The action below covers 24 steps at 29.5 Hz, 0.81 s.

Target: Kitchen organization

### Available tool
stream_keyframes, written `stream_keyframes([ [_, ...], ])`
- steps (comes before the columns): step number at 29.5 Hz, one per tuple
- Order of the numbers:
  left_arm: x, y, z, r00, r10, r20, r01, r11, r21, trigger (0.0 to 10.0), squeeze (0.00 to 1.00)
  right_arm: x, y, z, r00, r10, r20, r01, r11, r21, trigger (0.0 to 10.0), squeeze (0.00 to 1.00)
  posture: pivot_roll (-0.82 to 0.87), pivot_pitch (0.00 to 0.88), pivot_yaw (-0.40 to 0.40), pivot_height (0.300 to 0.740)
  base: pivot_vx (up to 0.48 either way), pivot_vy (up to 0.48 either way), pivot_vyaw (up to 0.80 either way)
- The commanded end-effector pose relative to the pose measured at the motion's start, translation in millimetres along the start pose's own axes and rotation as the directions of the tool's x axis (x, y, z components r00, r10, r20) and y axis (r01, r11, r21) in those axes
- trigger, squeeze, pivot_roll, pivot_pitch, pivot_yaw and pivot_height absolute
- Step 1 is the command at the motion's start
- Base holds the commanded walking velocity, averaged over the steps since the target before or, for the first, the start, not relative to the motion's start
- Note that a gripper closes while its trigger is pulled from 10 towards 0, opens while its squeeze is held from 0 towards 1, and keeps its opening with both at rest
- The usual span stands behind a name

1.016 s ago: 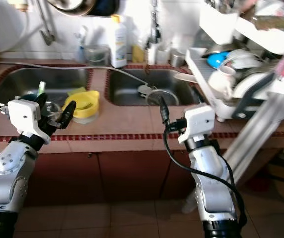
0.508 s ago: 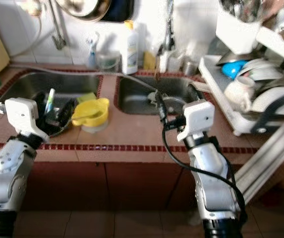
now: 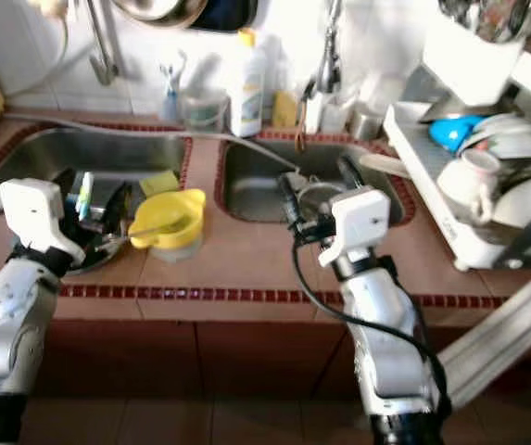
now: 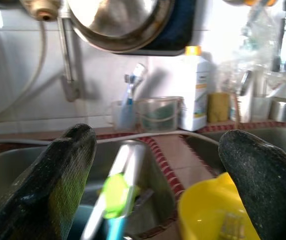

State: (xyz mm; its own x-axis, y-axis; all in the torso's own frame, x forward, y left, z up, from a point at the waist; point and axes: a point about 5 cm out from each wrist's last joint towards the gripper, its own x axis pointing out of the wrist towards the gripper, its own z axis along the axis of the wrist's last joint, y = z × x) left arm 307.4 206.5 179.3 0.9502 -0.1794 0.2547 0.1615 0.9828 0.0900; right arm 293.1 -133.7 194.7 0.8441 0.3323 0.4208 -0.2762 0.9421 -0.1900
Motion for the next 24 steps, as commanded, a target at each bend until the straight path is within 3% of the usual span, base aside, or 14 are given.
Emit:
stream_keyframes([
  [1, 2.1, -0.8, 6.4, 1.000, -0.003, 0.021, 0.003, 1.000, 0.017, 10.0, 0.00, -1.0, -5.4, 4.4, 1.000, -0.011, 0.009, 0.011, 1.000, -0.012, 10.0, 0.00, -0.15, 0.000, -0.027, 0.740, 0.000, 0.000, 0.00],
  [11, 5.0, -9.9, 10.8, 0.997, -0.080, -0.016, 0.081, 0.992, 0.096, 10.0, 0.00, -1.6, -5.0, 4.7, 1.000, -0.015, 0.002, 0.015, 1.000, -0.005, 10.0, 0.00, -0.15, 0.025, -0.025, 0.740, 0.000, 0.000, 0.00],
  [24, 15.9, -26.0, 3.5, 0.987, -0.123, -0.106, 0.135, 0.984, 0.114, 10.0, 0.00, -4.3, -1.8, 5.8, 0.999, -0.032, -0.001, 0.032, 0.999, 0.007, 10.0, 0.00, -0.17, 0.038, -0.003, 0.740, 0.000, 0.000, 0.00],
])
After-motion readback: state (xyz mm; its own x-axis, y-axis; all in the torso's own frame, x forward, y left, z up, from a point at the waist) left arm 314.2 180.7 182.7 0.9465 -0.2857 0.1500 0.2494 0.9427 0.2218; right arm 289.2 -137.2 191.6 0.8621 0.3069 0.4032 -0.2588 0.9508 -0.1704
